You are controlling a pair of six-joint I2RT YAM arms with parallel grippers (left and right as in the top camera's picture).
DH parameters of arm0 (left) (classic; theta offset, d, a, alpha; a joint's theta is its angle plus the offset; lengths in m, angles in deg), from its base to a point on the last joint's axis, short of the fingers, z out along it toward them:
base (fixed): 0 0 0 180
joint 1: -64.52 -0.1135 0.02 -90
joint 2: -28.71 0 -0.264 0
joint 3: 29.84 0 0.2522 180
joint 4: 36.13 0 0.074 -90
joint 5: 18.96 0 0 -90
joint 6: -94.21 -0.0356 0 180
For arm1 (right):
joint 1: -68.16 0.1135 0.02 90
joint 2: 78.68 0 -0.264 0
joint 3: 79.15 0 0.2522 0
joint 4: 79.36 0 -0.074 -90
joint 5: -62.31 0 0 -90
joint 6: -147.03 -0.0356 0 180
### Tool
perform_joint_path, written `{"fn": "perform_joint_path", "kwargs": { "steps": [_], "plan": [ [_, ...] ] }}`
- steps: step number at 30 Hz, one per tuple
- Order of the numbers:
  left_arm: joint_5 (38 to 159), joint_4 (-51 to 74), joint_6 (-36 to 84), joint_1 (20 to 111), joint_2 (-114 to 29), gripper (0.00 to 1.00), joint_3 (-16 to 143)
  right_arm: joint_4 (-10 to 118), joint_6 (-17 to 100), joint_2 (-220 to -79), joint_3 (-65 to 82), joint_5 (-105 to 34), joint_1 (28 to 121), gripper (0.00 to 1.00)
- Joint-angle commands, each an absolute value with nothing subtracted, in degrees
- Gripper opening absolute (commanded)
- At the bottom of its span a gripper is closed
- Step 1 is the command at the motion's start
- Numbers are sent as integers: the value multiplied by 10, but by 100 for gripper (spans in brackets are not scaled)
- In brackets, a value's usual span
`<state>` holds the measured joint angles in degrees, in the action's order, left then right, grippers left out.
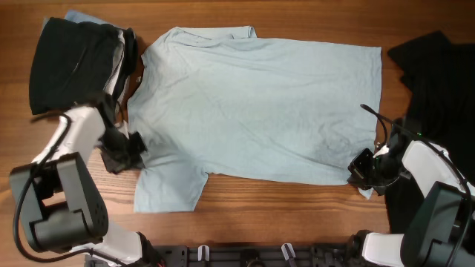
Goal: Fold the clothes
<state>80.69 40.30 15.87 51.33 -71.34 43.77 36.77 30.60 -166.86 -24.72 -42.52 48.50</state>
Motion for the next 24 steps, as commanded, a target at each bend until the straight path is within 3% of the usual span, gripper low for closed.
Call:
{"fn": "perform_joint_path", "kwargs": {
  "steps": [1,11,18,24],
  "plan": [
    [803,447,149,495,-674,4,517,346,315,-1666,-217,-427,486,4],
    [770,518,152,478,-569,4,552,213,331,-1573,-140,-427,486,4],
    [684,546,190,476,-500,4,570,126,346,-1504,-95,-428,486,4],
    [736,536,193,478,-474,6,599,129,344,-1487,-86,-427,486,4]
  ]
}}
